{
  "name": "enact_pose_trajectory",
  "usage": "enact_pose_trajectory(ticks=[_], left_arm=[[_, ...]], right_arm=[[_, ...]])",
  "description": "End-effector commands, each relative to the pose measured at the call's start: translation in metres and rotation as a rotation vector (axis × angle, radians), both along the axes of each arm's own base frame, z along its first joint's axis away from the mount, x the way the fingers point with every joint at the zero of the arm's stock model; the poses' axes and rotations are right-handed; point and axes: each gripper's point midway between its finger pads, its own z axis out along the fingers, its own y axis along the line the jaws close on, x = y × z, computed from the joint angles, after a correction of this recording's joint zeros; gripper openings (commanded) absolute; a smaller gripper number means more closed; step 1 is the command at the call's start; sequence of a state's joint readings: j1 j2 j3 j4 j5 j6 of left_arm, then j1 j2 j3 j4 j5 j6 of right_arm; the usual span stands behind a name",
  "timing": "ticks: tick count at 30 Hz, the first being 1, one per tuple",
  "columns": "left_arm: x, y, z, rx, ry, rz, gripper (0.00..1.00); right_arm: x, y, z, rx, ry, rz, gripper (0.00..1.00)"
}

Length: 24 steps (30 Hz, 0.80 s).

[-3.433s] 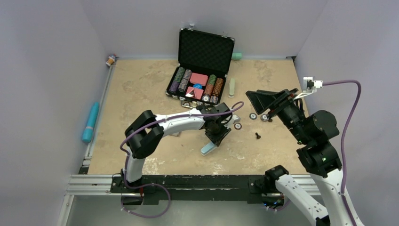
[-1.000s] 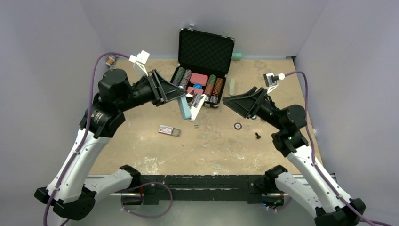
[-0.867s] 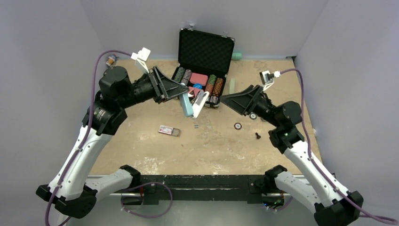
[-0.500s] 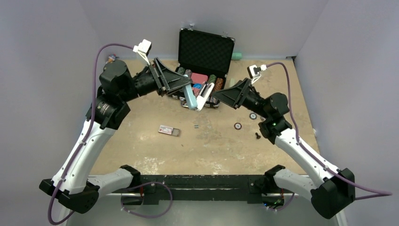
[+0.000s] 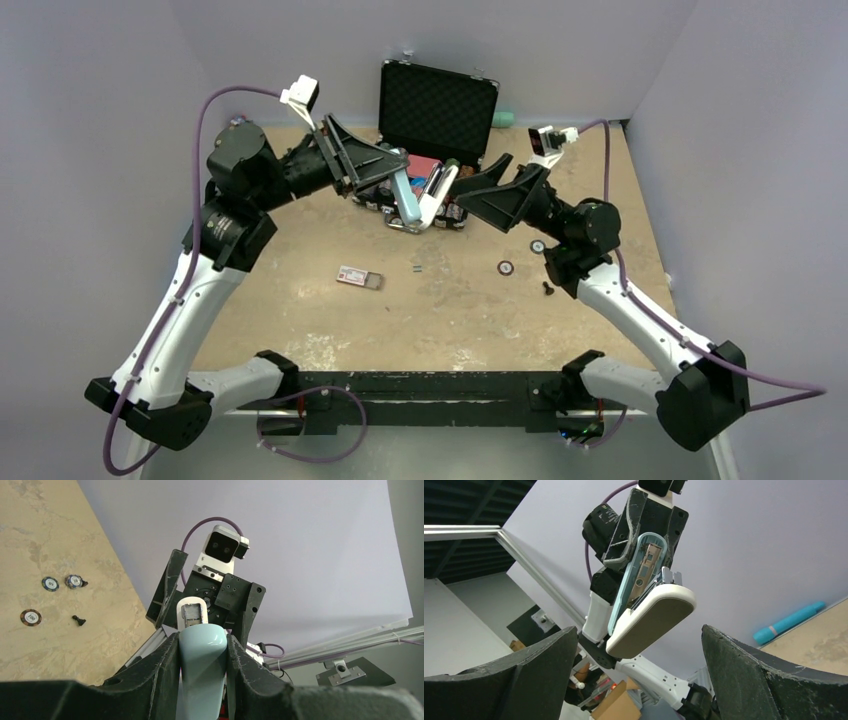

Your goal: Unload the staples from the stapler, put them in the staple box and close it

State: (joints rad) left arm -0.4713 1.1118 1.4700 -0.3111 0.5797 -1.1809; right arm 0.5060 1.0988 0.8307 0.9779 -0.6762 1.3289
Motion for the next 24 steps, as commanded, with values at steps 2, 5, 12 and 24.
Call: enact_pose_trajectory(ticks=[2, 5, 12, 24], left_arm=[[-0.011, 0.003, 0.038, -0.085, -0.093, -0.027, 0.00], [-0.011, 0.002, 0.038, -0.095, -0.095, -0.035, 0.00], [-0.011, 0.001, 0.040, -0.118, -0.109, -0.044, 0.00], [-0.011, 0.003, 0.041, -0.163, -0.136, -0.030, 0.00]], right_arm=[[-0.010, 0.001, 0.024, 0.041, -0.077, 0.034, 0.99], [-0.005, 0.005, 0.027, 0.035, -0.077, 0.040, 0.99], [0.004, 0.011, 0.035, 0.022, -0.074, 0.042, 0.98], [0.012, 0.019, 0.042, 0.025, -0.064, 0.052, 0.96]])
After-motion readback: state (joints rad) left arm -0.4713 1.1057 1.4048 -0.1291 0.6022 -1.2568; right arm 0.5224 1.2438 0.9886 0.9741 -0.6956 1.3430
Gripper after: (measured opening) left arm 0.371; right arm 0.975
